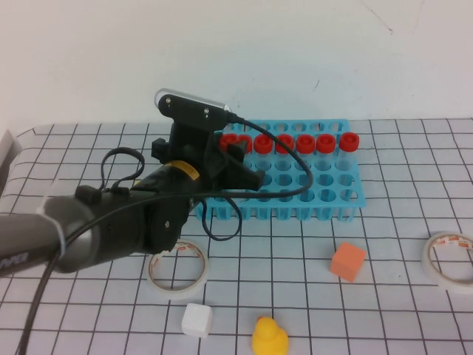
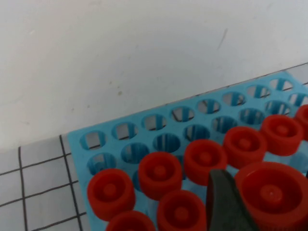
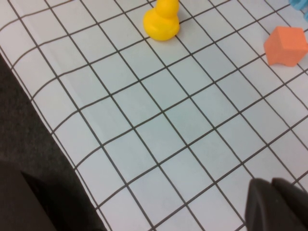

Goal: Place the test tubes

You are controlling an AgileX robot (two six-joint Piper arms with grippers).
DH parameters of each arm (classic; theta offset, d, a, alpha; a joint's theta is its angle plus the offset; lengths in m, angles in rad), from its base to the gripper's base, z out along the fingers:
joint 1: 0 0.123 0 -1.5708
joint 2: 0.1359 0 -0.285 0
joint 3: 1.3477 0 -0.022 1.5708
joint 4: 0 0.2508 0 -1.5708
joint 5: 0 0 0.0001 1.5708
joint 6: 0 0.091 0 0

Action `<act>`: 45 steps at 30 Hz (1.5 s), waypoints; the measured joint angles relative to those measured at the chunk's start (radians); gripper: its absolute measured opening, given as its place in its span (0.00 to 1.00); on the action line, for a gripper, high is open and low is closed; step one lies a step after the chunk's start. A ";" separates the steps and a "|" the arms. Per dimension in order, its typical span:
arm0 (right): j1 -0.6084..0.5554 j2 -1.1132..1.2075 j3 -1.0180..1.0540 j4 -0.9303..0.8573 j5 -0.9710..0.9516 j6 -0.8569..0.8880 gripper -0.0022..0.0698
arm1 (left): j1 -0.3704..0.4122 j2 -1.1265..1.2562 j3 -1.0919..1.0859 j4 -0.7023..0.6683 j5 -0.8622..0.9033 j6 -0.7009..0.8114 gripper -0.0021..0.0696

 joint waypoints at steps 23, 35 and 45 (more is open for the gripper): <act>0.000 0.000 0.000 0.000 0.000 0.000 0.03 | 0.039 0.147 -0.104 0.039 -0.127 -0.042 0.42; 0.000 0.000 0.000 0.002 0.000 0.000 0.03 | 0.039 0.174 -0.104 0.041 -0.169 -0.042 0.42; 0.000 0.000 0.000 0.003 0.000 0.000 0.03 | 0.039 0.185 -0.104 0.041 -0.190 -0.042 0.42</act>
